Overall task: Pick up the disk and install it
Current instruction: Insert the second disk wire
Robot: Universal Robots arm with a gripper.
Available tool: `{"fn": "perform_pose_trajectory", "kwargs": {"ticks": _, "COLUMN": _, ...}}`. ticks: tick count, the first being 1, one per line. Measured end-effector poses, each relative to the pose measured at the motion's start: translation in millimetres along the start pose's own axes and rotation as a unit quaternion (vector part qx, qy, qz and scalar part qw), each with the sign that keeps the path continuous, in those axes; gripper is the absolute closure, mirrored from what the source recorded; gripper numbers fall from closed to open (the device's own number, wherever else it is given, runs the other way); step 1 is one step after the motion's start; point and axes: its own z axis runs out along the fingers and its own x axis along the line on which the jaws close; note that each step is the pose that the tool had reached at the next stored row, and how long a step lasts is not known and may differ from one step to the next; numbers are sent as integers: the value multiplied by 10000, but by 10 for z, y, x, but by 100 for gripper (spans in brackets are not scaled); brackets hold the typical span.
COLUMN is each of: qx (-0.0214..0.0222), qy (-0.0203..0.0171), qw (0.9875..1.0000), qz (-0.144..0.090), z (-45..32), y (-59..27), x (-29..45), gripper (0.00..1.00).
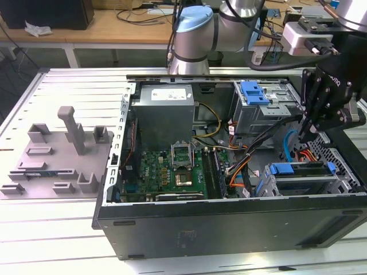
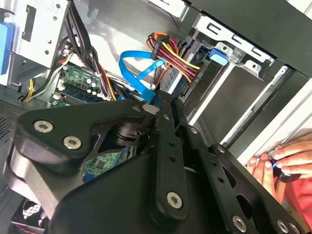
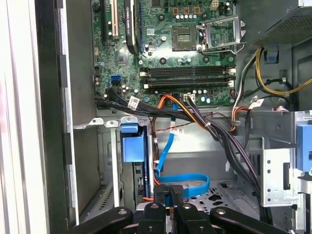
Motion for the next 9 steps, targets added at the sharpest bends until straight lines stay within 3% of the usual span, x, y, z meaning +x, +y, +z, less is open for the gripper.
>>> {"fn": "perform_pose_trajectory", "kwargs": {"ticks": 9, "qx": 0, "qy": 1, "qw": 10000, "qz": 0, "z": 4, "y": -30, "x": 95, "gripper": 84}}
